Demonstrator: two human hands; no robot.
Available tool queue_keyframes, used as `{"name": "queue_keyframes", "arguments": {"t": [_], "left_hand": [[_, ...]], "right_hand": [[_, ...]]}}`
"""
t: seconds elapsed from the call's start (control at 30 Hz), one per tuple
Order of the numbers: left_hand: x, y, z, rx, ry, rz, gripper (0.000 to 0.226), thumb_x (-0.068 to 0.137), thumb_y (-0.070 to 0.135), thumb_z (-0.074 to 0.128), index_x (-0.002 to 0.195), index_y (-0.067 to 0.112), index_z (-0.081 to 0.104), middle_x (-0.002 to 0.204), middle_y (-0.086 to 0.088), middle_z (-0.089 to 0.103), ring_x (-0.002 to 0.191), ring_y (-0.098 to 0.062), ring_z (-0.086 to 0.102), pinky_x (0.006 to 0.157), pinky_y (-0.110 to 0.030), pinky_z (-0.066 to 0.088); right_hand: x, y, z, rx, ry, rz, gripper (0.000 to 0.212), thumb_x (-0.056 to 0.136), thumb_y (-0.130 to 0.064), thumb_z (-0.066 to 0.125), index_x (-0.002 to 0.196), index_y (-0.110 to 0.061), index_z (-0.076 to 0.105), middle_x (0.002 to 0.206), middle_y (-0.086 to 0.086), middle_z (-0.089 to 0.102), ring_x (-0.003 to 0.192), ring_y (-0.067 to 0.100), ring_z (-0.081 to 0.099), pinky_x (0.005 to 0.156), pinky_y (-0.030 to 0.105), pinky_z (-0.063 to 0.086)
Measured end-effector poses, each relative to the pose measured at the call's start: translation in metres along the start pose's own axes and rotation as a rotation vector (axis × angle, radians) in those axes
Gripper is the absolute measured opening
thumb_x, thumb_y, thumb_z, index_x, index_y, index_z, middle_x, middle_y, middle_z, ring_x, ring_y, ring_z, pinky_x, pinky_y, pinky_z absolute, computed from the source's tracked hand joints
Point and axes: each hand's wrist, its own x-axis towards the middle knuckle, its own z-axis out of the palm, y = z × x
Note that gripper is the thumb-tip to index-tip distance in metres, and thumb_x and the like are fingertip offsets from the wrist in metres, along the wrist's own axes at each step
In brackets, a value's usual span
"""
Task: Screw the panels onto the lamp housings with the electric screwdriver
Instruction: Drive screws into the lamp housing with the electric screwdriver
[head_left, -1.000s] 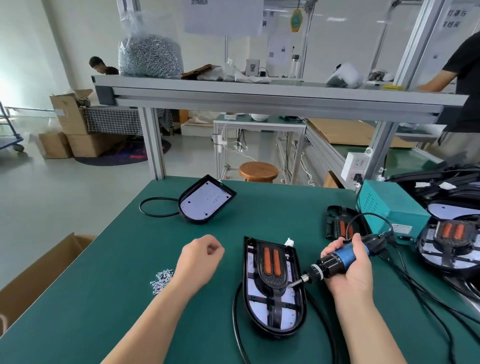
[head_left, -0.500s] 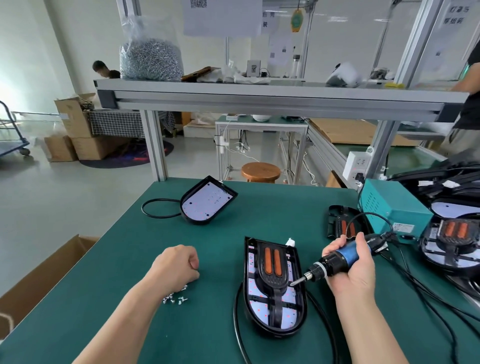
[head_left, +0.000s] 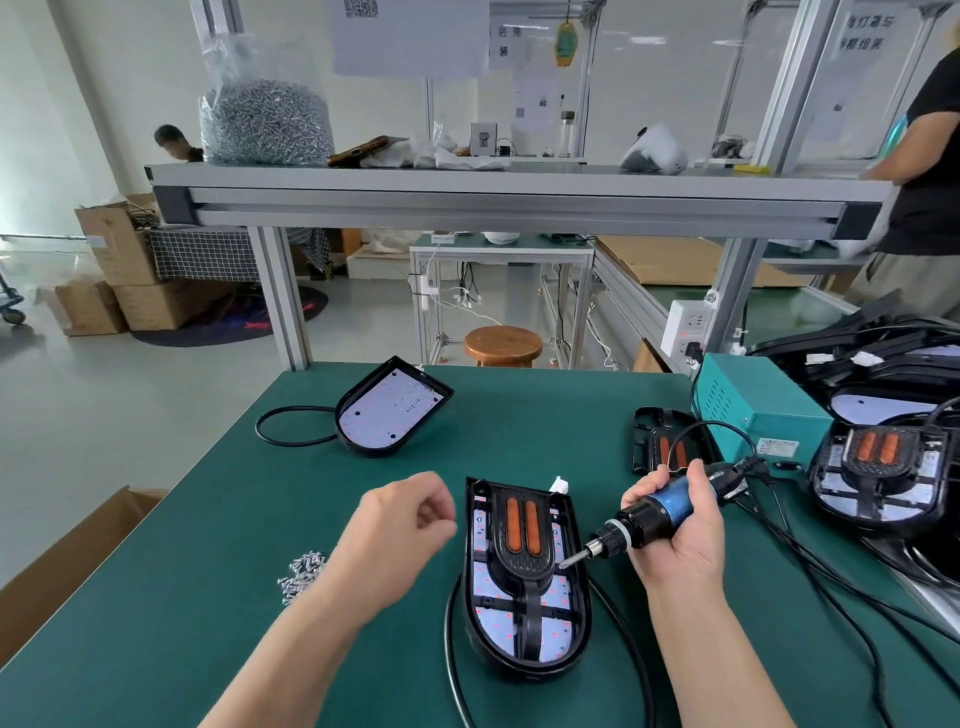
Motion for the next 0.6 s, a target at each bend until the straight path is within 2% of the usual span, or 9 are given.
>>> {"name": "queue_keyframes", "arguments": {"t": [0.1,0.27,0.4,0.6], "left_hand": [[-0.006,0.036,0.024,-0.179,-0.053,0.067,0.020,0.078,0.004,0.070,0.072,0.023,0.066,0.069,0.017,0.066,0.062,0.001,0.057,0.063,-0.010,0.045],[-0.018,0.055,0.066,-0.247,-0.058,0.007,0.026,0.081,-0.001,0.063,0.073,0.024,0.066,0.067,0.012,0.065,0.065,-0.010,0.061,0.069,-0.026,0.055],[-0.020,0.055,0.078,-0.283,-0.002,-0.009,0.032,0.084,0.000,0.064,0.070,0.030,0.064,0.070,0.022,0.065,0.062,0.000,0.056,0.063,-0.015,0.049],[-0.022,0.055,0.081,-0.343,0.008,-0.043,0.033,0.084,-0.001,0.065,0.070,0.029,0.064,0.069,0.018,0.065,0.061,-0.002,0.055,0.063,-0.019,0.049]], "right_hand": [[-0.001,-0.001,0.001,0.021,0.011,0.016,0.029,0.089,-0.030,0.075,0.108,-0.016,0.057,0.083,0.000,0.062,0.066,0.009,0.058,0.061,0.020,0.051],[-0.001,-0.004,0.001,0.068,0.030,0.022,0.037,0.088,-0.030,0.076,0.116,-0.016,0.056,0.082,0.000,0.063,0.064,0.009,0.060,0.061,0.019,0.051],[0.001,-0.005,-0.001,0.097,0.048,0.018,0.037,0.088,-0.030,0.077,0.115,-0.017,0.054,0.086,0.000,0.060,0.069,0.008,0.060,0.061,0.019,0.051],[0.003,-0.003,-0.002,0.110,0.057,0.043,0.037,0.087,-0.030,0.079,0.111,-0.016,0.056,0.082,0.000,0.062,0.067,0.008,0.061,0.061,0.018,0.051]]}}
